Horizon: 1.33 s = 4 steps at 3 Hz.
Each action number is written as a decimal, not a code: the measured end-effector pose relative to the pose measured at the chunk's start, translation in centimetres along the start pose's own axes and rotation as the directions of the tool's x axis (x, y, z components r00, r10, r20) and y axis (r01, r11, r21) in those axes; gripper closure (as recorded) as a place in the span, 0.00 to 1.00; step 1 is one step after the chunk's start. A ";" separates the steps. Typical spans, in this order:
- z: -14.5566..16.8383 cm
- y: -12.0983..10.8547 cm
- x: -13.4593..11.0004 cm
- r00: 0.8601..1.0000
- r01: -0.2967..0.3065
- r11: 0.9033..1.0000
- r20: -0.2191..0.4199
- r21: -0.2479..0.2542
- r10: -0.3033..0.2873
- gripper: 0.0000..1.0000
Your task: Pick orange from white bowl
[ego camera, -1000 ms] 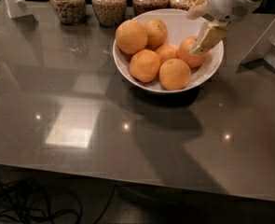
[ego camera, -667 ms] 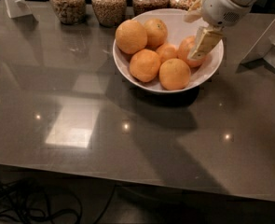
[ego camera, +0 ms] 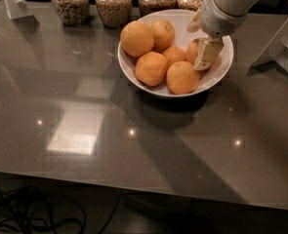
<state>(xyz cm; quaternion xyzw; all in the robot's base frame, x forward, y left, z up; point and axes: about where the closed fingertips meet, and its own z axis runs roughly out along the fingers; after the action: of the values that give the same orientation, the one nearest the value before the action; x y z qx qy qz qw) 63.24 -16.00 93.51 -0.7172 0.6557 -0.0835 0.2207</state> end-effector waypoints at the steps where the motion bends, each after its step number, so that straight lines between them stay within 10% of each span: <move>1: 1.6 -0.2 1.0 0.997 0.035 0.999 -0.066 -0.022 -0.037 0.28; 3: 2.9 -0.4 3.1 0.978 0.111 0.991 -0.172 -0.068 -0.121 0.24; 4: 3.5 -0.1 3.7 0.979 0.101 0.991 -0.167 -0.089 -0.115 0.43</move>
Offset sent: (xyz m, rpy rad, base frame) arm 0.0234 -0.0294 -0.0284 -0.2586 0.0186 0.0413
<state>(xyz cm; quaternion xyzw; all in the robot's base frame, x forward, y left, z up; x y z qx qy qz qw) 65.26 -18.89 89.85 -0.7502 0.6351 -0.1304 0.1297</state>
